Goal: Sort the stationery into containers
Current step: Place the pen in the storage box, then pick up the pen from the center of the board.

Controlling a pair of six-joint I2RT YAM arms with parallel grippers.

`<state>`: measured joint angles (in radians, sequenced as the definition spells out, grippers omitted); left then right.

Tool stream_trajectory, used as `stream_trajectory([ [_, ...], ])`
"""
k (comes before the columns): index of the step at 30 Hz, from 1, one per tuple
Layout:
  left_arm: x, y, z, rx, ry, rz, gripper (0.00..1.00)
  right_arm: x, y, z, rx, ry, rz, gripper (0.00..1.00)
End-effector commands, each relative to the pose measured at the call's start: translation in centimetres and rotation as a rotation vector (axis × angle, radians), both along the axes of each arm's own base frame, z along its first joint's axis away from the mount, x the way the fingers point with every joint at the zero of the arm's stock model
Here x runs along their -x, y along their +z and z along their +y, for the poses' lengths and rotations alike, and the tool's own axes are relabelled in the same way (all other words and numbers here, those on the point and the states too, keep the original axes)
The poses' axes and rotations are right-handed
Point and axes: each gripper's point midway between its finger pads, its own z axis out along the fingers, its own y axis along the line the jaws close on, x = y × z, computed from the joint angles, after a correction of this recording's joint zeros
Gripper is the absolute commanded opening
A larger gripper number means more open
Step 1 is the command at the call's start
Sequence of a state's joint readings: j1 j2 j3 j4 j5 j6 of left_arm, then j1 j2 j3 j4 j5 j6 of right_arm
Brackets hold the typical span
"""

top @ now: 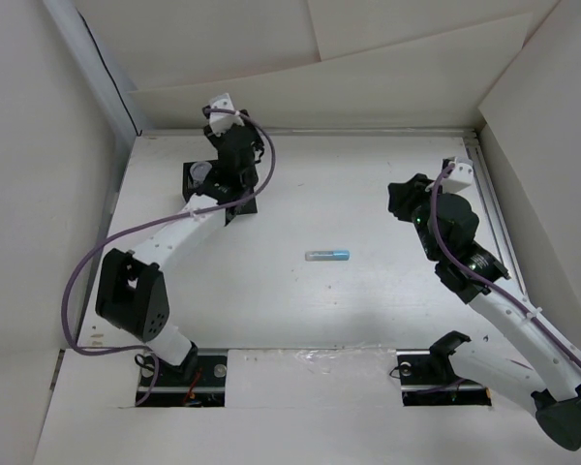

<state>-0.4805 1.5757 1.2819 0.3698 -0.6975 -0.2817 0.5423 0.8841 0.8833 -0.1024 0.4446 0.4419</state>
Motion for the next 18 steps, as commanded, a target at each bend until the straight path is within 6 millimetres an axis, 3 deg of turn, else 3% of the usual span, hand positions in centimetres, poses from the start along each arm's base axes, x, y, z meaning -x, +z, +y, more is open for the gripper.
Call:
stream_trajectory([
  [1,2.0,-1.1,-8.0,-0.009,-0.35,0.022,0.41,-0.1,2.0,-0.1,-0.04,-0.003,-0.053,0.26],
  [3,4.4,-3.3,-14.1,-0.011,-0.619,0.07,0.38,-0.2,2.0,-0.3,-0.04,-0.014,-0.054,0.13],
  [4,5.8,-4.9,-15.7,-0.03,-0.694,0.097,0.35,-0.2,2.0,-0.3,-0.04,-0.014,-0.054,0.07],
  [5,6.8,-6.4,-17.3,-0.088,-0.763,0.121,0.29,-0.2,2.0,-0.3,-0.04,-0.014,-0.054,0.07],
  [6,9.0,-8.1,-20.8,-0.126,-0.882,0.147,0.29,0.0,2.3,-0.4,-0.044,-0.014,-0.062,0.07],
  [7,10.3,-10.4,-21.9,-0.176,-0.929,0.213,0.29,0.0,2.3,-0.4,-0.044,-0.014,-0.062,0.08],
  [8,11.2,-11.2,-23.2,-0.213,-0.965,0.235,0.29,0.0,2.3,-0.4,-0.044,-0.014,-0.062,0.18],
  [10,13.3,-14.6,-25.6,-0.312,-1.035,0.31,0.34,0.0,2.3,-0.4,-0.044,-0.014,-0.062,0.3],
  [11,13.7,-15.3,-26.0,-0.34,-1.05,0.34,0.4,0.0,2.3,-0.4,-0.044,-0.014,-0.062,0.4],
  [13,14.2,-17.7,-26.6,-0.369,-1.104,0.393,0.54,0.0,2.3,-0.5,-0.044,-0.023,-0.062,0.48],
  [15,14.5,-18.2,-26.9,-0.378,-1.132,0.4,0.59,0.2,2.6,-0.6,-0.049,-0.023,-0.07,0.5],
  [18,15.1,-20.8,-26.8,-0.415,-1.166,0.462,0.6,0.0,2.2,-0.9,-0.044,-0.032,-0.062,0.52],
])
